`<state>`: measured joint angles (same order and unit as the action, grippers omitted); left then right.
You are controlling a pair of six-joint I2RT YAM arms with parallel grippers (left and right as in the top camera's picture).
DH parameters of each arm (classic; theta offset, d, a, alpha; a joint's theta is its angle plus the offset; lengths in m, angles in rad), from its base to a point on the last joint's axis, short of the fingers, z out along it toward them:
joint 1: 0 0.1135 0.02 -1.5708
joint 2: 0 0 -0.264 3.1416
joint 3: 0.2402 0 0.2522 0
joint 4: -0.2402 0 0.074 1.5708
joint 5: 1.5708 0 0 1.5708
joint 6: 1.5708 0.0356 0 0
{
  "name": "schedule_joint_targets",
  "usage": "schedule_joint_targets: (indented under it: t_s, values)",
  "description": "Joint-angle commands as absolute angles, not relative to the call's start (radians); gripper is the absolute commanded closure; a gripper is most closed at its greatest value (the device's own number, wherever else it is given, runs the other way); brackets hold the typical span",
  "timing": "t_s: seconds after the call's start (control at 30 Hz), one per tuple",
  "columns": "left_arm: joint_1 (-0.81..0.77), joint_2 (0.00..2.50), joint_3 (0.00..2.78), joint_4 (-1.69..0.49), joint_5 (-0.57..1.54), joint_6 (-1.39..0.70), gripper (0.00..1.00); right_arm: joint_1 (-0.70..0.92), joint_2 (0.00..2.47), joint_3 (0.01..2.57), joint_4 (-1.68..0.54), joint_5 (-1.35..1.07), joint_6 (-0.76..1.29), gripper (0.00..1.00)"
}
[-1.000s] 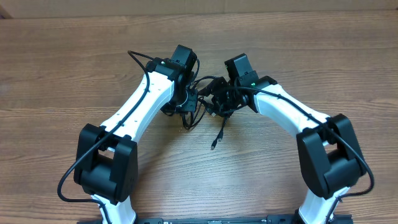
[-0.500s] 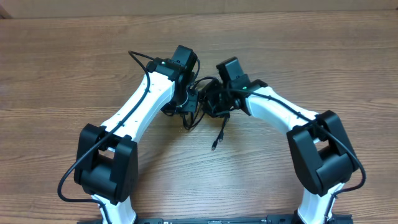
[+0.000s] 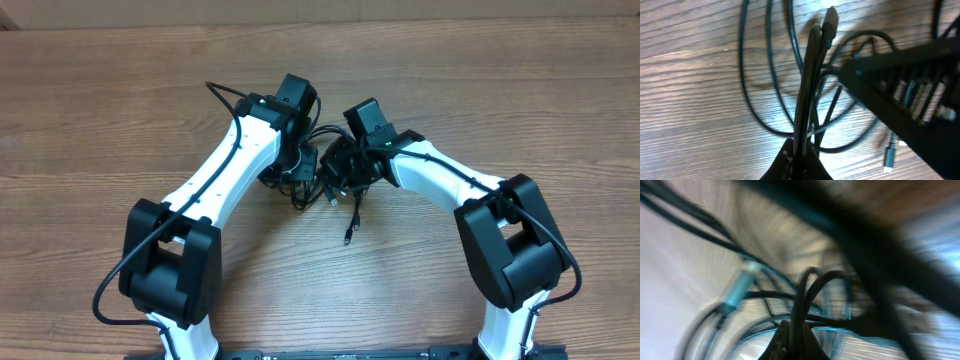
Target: Untangle cables
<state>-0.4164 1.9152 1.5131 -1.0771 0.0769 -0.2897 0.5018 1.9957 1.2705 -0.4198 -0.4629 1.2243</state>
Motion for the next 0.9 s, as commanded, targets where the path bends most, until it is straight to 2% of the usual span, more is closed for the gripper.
schedule_joint_targets:
  t_s: [0.0, 0.27, 0.3, 0.37, 0.67, 0.73, 0.77, 0.83, 0.87]
  values:
    - [-0.366, 1.871, 1.523, -1.102, -0.002, -0.293, 0.96, 0.449, 2.010, 1.270, -0.514, -0.381, 1.025, 0.96]
    - [-0.215, 1.701, 1.570, -1.066, 0.056, -0.296, 0.96, 0.278, 1.946, 1.271, -0.635, -0.348, 0.830, 0.96]
    - [-0.192, 1.678, 1.570, -1.057, 0.112, -0.295, 0.93, 0.262, 1.911, 1.271, -0.636, -0.350, 0.785, 0.96]
    - [-0.173, 1.668, 1.569, -1.052, 0.183, -0.294, 0.71, 0.262, 1.875, 1.271, -0.640, -0.350, 0.749, 0.96]
    - [-0.167, 1.708, 1.564, -1.097, 0.205, -0.292, 0.71, 0.281, 1.751, 1.271, -0.669, -0.330, 0.698, 0.96]
    - [-0.168, 1.727, 1.559, -1.091, 0.205, -0.297, 0.65, 0.282, 1.751, 1.271, -0.680, -0.330, 0.698, 0.96]
    - [-0.170, 1.738, 1.558, -1.087, 0.208, -0.301, 0.62, 0.282, 1.751, 1.271, -0.685, -0.330, 0.698, 0.95]
    - [-0.176, 1.780, 1.557, -1.080, 0.210, -0.312, 0.58, 0.289, 1.751, 1.271, -0.690, -0.330, 0.698, 0.73]
    - [-0.179, 1.799, 1.557, -1.075, 0.215, -0.320, 0.57, 0.293, 1.751, 1.271, -0.691, -0.330, 0.697, 0.70]
